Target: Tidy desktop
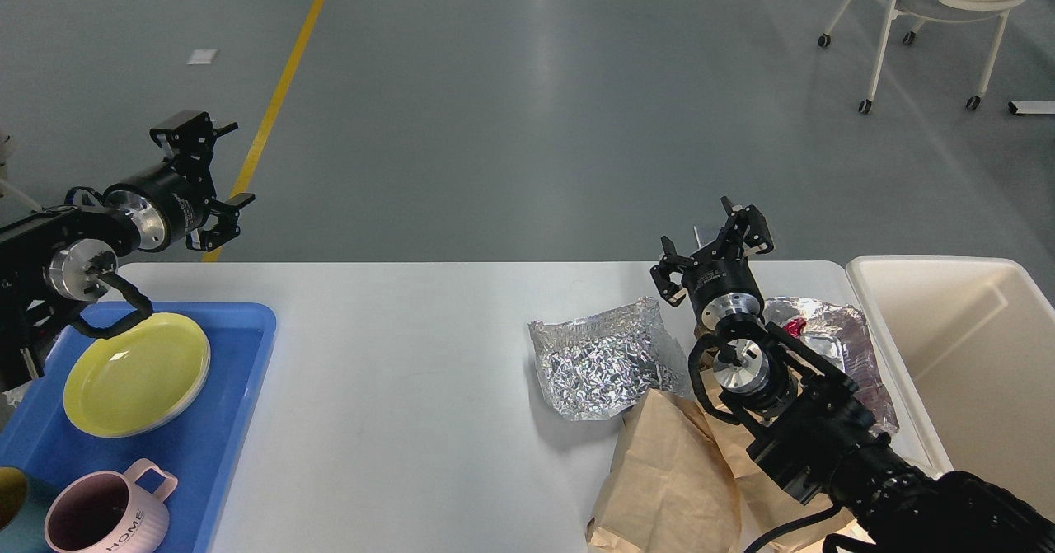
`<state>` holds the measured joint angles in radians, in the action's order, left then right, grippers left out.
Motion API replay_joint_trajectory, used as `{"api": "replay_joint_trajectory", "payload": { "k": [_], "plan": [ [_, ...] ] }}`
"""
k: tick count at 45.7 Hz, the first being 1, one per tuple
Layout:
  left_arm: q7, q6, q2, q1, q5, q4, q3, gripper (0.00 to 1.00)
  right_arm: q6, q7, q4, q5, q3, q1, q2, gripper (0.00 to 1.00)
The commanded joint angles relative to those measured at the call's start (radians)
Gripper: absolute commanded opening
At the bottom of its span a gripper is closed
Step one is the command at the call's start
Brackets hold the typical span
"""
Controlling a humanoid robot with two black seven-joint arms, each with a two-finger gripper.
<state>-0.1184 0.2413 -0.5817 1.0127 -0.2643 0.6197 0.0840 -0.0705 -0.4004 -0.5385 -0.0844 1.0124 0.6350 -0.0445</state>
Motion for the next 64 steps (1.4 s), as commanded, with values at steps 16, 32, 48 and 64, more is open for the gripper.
{"api": "replay_joint_trajectory", "payload": {
  "k": [16, 32, 48, 64],
  "plan": [
    [-0.182, 0.003, 0.279, -0.198, -0.007, -0.276, 0.510, 0.98, 0.000, 0.000, 0.000, 0.000, 0.000, 0.000, 0.000, 1.00],
    [-0.300, 0.044, 0.304, -0.229, -0.001, -0.279, 0.514, 0.99, 0.000, 0.000, 0.000, 0.000, 0.000, 0.000, 0.000, 1.00],
    [-0.303, 0.044, 0.310, -0.229, -0.001, -0.278, 0.526, 0.99, 0.000, 0.000, 0.000, 0.000, 0.000, 0.000, 0.000, 1.00],
    [-0.296, 0.062, 0.344, -0.232, -0.012, -0.276, 0.623, 0.99, 0.000, 0.000, 0.000, 0.000, 0.000, 0.000, 0.000, 1.00]
  ]
}}
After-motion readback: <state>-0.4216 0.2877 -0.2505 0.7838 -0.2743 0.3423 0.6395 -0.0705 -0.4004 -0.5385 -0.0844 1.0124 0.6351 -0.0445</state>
